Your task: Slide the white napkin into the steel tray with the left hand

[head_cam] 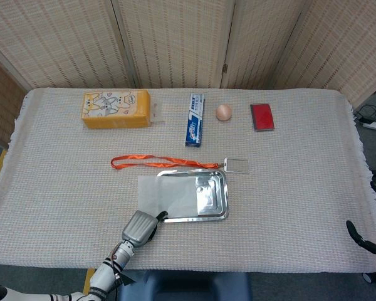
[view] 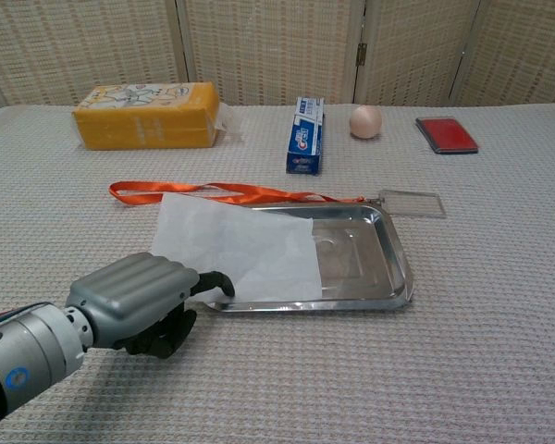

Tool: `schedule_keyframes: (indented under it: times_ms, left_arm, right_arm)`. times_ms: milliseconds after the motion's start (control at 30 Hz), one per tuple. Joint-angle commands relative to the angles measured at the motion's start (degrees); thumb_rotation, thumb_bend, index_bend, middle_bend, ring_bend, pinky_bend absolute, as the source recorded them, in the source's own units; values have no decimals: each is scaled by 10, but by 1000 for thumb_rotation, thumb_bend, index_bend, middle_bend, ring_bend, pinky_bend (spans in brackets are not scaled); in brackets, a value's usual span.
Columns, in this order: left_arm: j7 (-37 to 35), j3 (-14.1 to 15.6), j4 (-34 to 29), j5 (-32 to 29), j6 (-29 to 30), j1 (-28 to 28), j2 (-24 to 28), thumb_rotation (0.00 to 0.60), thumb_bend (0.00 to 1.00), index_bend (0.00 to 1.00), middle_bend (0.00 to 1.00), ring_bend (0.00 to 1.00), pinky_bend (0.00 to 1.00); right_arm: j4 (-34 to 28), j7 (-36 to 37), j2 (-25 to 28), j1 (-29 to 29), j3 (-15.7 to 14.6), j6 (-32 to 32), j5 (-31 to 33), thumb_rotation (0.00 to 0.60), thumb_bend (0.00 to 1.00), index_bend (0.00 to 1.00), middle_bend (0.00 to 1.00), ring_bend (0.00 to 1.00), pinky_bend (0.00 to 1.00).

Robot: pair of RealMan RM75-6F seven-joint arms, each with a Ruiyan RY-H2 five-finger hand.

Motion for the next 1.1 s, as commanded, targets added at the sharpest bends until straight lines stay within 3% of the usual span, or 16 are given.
schedule_keyframes:
  times_ms: [33,1100]
  left_arm:
    - [0,1,0,0,-1,-1,-1,600,806,220,1000,1000,1000]
    - [27,-14,36,-49,-46,-55,-56,600,806,173,1000,1000,1000]
  right_arm:
    - [0,0,0,-1,0,1,0,600,383,0,0,0,0]
    - [6,40,15,-15,3,20,10,600,383,0,0,0,0]
